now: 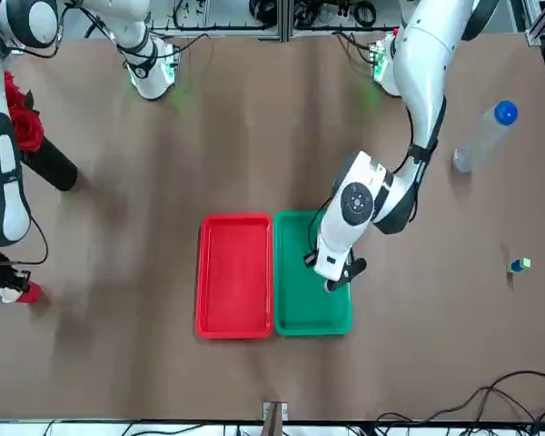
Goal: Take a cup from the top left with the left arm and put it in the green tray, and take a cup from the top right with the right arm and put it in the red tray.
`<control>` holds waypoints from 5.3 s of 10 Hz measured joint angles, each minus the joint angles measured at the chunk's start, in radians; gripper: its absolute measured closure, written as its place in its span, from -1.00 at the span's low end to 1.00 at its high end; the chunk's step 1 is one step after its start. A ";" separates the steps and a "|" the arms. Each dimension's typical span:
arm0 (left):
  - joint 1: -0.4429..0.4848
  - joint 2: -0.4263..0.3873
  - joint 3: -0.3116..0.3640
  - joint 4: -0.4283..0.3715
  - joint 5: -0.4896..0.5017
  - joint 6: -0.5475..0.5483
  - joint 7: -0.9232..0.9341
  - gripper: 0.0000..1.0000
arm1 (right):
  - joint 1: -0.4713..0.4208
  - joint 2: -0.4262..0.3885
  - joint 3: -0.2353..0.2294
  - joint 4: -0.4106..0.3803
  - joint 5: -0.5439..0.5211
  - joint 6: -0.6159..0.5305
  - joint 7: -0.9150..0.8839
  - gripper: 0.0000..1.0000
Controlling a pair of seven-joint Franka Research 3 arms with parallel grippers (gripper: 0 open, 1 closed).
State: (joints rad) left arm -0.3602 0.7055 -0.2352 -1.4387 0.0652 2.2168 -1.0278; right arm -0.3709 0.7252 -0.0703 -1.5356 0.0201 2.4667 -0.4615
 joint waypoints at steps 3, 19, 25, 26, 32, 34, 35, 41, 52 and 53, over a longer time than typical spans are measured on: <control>-0.021 0.018 0.027 0.000 0.001 0.040 0.000 0.96 | 0.000 0.000 0.000 0.003 0.000 -0.007 -0.072 0.94; 0.108 -0.289 0.106 0.048 0.003 -0.314 0.140 -1.00 | 0.667 -0.310 0.039 0.058 0.023 -0.579 1.557 0.95; 0.252 -0.513 0.103 -0.008 -0.018 -0.588 0.544 -1.00 | 0.934 -0.240 0.036 0.031 0.029 -0.392 1.837 0.95; 0.261 -0.544 0.106 -0.015 -0.021 -0.641 0.608 -1.00 | 0.941 -0.203 0.035 0.029 0.029 -0.342 1.841 0.95; 0.278 -0.649 0.178 -0.094 -0.024 -0.680 0.950 -1.00 | 0.941 -0.061 0.017 0.028 -0.014 -0.157 1.841 0.93; 0.278 -0.654 0.177 -0.089 -0.056 -0.676 0.945 -1.00 | 0.941 -0.051 0.017 0.028 -0.043 -0.155 1.840 0.92; 0.278 -0.657 0.176 -0.087 -0.065 -0.676 0.930 -1.00 | 0.941 -0.042 0.017 0.028 -0.055 -0.155 1.840 0.91; 0.282 -0.646 0.176 -0.080 -0.067 -0.675 0.919 -1.00 | 0.941 -0.031 0.017 0.039 -0.063 -0.151 1.834 0.09; 0.283 -0.644 0.176 -0.077 -0.067 -0.675 0.907 -1.00 | 0.646 -0.169 -0.027 0.394 -0.095 -0.691 1.384 -0.61; 0.283 -0.644 0.175 -0.076 -0.067 -0.675 0.904 -1.00 | 0.585 -0.214 -0.030 0.396 -0.096 -0.726 1.249 -0.61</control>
State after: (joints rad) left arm -0.0776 0.0612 -0.0601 -1.5149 -0.0014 1.5420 -0.1240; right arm 0.2141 0.5113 -0.1004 -1.1400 -0.0759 1.7406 0.7875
